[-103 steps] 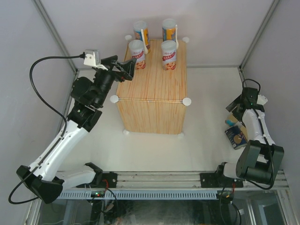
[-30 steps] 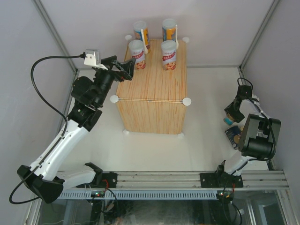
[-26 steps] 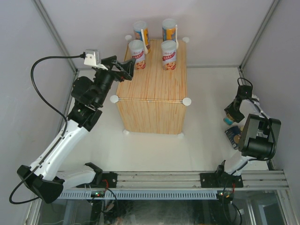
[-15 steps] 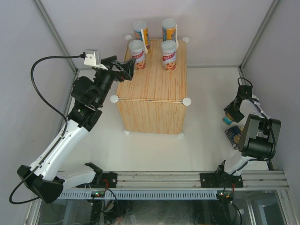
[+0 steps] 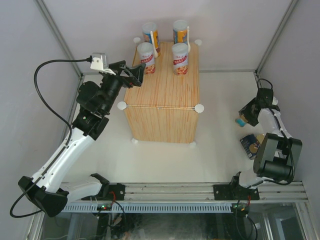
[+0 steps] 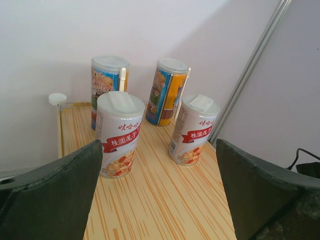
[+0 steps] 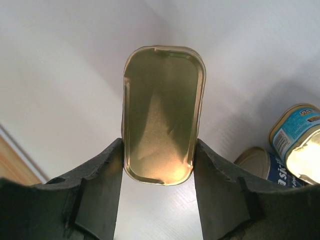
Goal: Place and organize the canned foods onto the counter
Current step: Pick up the canned food from the center of the board.
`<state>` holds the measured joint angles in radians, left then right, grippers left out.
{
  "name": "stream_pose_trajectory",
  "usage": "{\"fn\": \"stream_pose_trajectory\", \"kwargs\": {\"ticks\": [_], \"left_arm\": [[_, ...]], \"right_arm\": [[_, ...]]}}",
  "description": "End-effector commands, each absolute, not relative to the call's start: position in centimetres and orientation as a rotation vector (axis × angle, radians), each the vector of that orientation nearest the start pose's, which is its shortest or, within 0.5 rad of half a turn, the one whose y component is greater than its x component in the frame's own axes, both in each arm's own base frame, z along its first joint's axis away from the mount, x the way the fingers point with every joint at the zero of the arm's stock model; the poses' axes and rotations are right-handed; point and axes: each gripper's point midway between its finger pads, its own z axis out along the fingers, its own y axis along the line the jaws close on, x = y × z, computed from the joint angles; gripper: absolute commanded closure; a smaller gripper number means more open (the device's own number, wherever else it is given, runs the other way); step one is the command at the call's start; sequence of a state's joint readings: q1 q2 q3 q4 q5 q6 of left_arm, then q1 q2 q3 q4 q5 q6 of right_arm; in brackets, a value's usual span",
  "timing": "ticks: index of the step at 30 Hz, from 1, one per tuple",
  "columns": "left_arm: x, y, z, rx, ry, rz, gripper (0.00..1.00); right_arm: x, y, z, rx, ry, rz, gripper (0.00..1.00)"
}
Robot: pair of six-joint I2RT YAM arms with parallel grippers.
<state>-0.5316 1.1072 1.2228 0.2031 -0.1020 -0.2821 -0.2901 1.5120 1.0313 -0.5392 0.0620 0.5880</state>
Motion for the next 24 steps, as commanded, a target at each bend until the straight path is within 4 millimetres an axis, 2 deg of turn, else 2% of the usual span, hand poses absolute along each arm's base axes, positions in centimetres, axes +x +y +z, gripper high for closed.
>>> {"fn": "stream_pose_trajectory", "kwargs": {"ticks": [1, 8, 15, 24], "left_arm": [[33.0, -19.1, 49.5, 0.063, 1.247, -0.68, 0.02], [32.6, -19.6, 50.4, 0.066, 1.248, -0.733, 0.02], [32.0, -19.9, 50.5, 0.078, 1.254, -0.755, 0.02], [31.0, -20.4, 51.0, 0.093, 1.251, -0.777, 0.03]], "right_arm": [[36.1, -8.0, 13.0, 1.048, 2.196, 0.132, 1.0], [36.4, -6.4, 16.1, 1.018, 2.12, 0.239, 1.0], [36.7, -4.0, 20.2, 0.95, 2.04, 0.342, 1.0], [36.0, -1.3, 25.3, 0.858, 1.957, 0.431, 1.0]]}}
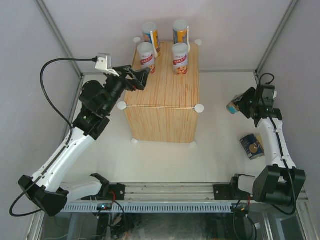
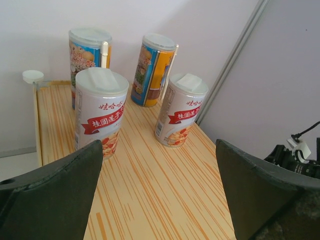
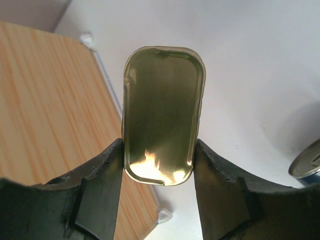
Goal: Place and organize the canned foods onto the counter
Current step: Pick up the canned food from the center of the board.
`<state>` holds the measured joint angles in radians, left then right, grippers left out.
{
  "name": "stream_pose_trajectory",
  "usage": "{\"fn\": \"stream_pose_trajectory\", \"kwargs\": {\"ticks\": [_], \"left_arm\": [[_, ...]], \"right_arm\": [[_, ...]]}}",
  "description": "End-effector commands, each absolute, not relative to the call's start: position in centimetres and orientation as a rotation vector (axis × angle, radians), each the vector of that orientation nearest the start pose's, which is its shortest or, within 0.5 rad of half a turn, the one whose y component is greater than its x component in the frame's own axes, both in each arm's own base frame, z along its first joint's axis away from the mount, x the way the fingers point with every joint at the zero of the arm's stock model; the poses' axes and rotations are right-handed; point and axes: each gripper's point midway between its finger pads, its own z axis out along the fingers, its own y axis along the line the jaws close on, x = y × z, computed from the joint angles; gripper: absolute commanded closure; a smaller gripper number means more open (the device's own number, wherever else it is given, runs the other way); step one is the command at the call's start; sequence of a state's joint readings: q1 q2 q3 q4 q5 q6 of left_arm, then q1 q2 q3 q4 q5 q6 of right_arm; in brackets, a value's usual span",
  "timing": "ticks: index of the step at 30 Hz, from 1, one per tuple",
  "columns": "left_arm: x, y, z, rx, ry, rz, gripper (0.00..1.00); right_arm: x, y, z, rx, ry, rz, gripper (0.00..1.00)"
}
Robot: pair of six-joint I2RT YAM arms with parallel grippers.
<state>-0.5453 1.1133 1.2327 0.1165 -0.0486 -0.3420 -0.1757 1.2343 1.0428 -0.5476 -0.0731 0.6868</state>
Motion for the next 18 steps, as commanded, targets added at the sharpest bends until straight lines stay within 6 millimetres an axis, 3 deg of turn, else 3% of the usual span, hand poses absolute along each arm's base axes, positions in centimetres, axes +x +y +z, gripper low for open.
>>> {"fn": "stream_pose_trajectory", "kwargs": {"ticks": [1, 18], "left_arm": [[30.8, -20.4, 51.1, 0.095, 1.249, -0.779, 0.03], [29.7, -22.0, 52.1, 0.115, 1.242, -0.841, 0.03]], "right_arm": [[35.9, -1.0, 25.8, 0.848, 1.949, 0.439, 1.0], [32.3, 3.2, 33.6, 0.681, 1.806, 0.572, 1.0]]}}
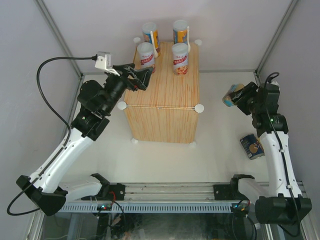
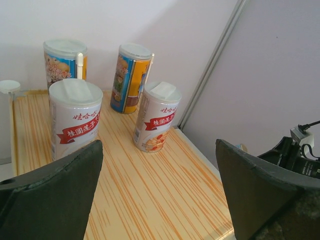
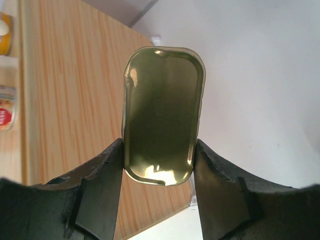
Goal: Place and organize the canned foods onto the counter
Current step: Pick up the canned food from the center of the board.
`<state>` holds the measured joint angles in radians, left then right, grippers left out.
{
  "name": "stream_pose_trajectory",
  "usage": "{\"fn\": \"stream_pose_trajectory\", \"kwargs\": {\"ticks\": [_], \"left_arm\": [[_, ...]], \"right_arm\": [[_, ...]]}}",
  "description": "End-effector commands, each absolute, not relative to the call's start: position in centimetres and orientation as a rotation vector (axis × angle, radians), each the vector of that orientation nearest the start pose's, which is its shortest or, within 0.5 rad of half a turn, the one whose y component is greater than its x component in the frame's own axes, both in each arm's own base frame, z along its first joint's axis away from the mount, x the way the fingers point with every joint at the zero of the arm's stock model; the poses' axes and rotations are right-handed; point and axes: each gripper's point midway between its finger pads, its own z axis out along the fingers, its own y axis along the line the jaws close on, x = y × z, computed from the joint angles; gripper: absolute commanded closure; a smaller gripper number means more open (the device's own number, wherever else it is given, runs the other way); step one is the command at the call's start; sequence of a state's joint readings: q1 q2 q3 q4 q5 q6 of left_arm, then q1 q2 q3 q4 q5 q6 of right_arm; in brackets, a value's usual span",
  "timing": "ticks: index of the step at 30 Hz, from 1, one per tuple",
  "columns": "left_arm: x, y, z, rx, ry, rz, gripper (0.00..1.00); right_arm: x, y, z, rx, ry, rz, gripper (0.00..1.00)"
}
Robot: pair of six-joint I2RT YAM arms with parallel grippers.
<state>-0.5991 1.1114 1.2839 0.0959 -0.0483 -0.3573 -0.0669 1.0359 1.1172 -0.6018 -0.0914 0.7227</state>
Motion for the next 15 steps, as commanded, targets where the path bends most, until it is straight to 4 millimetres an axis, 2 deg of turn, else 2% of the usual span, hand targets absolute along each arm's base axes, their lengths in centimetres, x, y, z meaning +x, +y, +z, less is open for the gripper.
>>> {"fn": "stream_pose_trajectory", "kwargs": {"ticks": [1, 8, 10, 15], "left_arm": [[29.6, -22.1, 52.2, 0.118, 1.241, -0.846, 0.03], [29.3, -23.0, 53.0, 0.129, 1.24, -0.89, 0.03], [29.1, -23.1, 53.2, 0.126, 1.238, -0.907, 0.03], [28.8, -23.6, 53.6, 0.127, 1.238, -0.951, 0.03]], "right_arm": [[32.1, 3.5, 34.1, 0.67, 1.795, 0.583, 1.0], [30.7, 5.9, 37.6, 0.578, 1.731, 0.667, 1.0], [30.2, 6.5, 39.6, 0.543, 1.685, 0.697, 1.0], [29.4, 8.0, 41.7, 0.487, 1.646, 0.749, 1.0]]}}
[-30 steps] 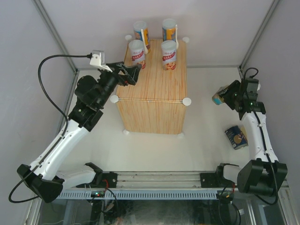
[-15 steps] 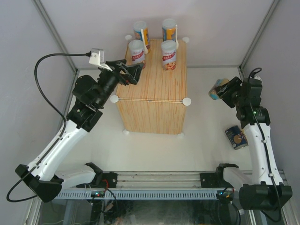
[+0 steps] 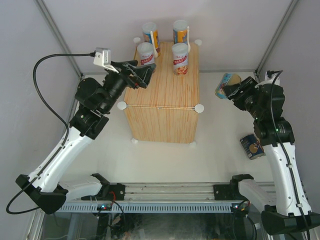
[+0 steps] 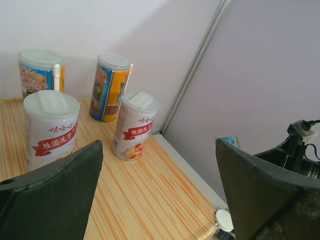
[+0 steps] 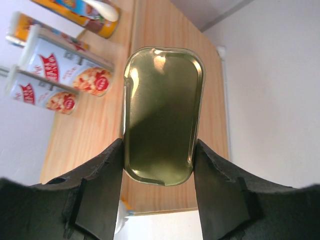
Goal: Place and organize the canned foods onto the counter
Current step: Pick up the canned food from the center of the board, then place the canned food on the counter.
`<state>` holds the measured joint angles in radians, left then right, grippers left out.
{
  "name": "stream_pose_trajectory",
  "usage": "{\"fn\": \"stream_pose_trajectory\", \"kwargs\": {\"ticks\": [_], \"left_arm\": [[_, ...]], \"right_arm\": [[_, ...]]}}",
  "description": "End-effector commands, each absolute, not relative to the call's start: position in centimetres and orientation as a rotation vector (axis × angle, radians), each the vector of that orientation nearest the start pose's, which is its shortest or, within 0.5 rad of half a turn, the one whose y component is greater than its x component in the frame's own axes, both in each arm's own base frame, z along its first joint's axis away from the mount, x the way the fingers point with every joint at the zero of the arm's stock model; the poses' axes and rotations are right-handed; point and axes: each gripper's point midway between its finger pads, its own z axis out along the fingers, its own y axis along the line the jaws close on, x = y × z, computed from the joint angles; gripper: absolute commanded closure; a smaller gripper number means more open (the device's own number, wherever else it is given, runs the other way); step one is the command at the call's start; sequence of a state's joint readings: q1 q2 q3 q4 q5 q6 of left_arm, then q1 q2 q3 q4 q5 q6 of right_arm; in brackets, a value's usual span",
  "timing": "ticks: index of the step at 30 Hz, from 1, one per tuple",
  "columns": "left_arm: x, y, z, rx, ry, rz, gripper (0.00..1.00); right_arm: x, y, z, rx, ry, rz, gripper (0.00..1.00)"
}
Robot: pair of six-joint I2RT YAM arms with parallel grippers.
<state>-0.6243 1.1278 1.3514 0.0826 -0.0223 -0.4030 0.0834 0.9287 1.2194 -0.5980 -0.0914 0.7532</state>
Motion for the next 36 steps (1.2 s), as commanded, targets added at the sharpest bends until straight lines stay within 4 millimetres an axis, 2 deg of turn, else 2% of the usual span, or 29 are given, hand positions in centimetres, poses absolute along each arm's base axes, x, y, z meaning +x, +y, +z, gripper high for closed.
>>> {"fn": "stream_pose_trajectory", "kwargs": {"ticks": [1, 17, 36], "left_arm": [[28.8, -23.7, 53.6, 0.127, 1.24, -0.959, 0.03], [27.1, -25.1, 53.4, 0.186, 1.222, -1.082, 0.03], [25.8, -27.0, 52.1, 0.273, 1.212, -1.123, 0.02]], "right_arm": [[29.3, 8.3, 42.1, 0.477, 1.637, 0.763, 1.0], [28.2, 12.0, 47.0, 0.367, 1.541, 0.918, 1.0], [26.8, 16.2, 53.1, 0.357, 1.396, 1.239, 1.0]]}}
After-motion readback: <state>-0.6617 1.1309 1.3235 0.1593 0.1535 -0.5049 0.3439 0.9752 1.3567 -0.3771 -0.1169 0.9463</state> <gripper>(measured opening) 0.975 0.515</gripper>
